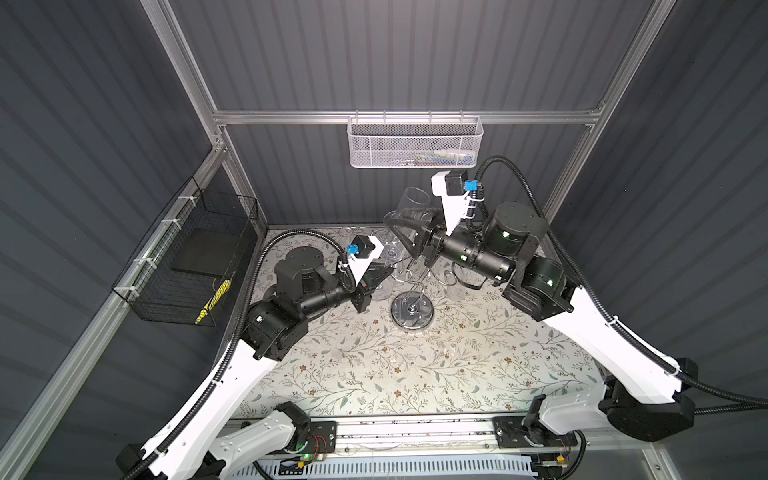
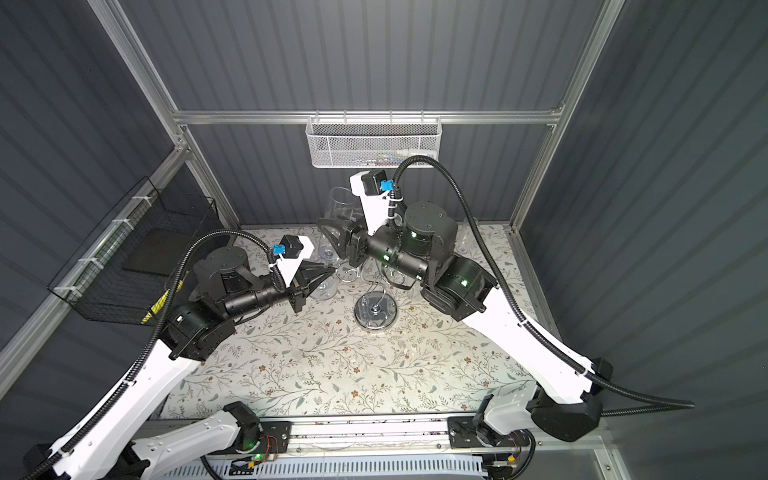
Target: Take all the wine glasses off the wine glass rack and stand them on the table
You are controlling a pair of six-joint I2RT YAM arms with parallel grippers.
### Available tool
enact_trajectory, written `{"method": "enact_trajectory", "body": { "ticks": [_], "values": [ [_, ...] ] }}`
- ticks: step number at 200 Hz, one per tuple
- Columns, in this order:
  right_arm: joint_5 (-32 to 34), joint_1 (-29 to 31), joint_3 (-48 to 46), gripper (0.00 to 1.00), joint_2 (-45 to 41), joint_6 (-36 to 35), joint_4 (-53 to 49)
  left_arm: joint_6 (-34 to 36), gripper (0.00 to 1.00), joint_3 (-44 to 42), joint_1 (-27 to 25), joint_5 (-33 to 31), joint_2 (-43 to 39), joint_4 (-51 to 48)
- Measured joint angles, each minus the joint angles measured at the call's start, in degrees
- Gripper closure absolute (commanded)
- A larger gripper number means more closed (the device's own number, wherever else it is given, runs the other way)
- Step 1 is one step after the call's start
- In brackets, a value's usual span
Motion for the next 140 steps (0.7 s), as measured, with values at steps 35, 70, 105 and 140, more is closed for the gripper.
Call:
{"method": "enact_trajectory", "body": {
  "ticks": [35, 70, 105, 140],
  "values": [
    [-0.22, -0.24, -2.43, 0.60, -0.66, 0.17, 2.80, 0.00, 1.00, 0.00, 0.00, -0.24, 0.11, -0.59],
    [-0.55, -0.42, -3.23, 0.61, -0.90, 0.15, 3.91, 0.00, 0.91, 0.00, 0.00, -0.46, 0.11, -0.66],
    [-0.83, -0.57, -4.63, 0.61, -1.22, -0.20, 4.92, -1.16, 0.63, -0.04, 0.00, -0.31, -0.04, 1.27],
    [-0.76, -0.61, -5.68, 0.61, -1.29, -1.09, 5.03, -2.49, 0.46, -0.07, 0.00, -0.02, -0.87, 2.71]
  ]
}}
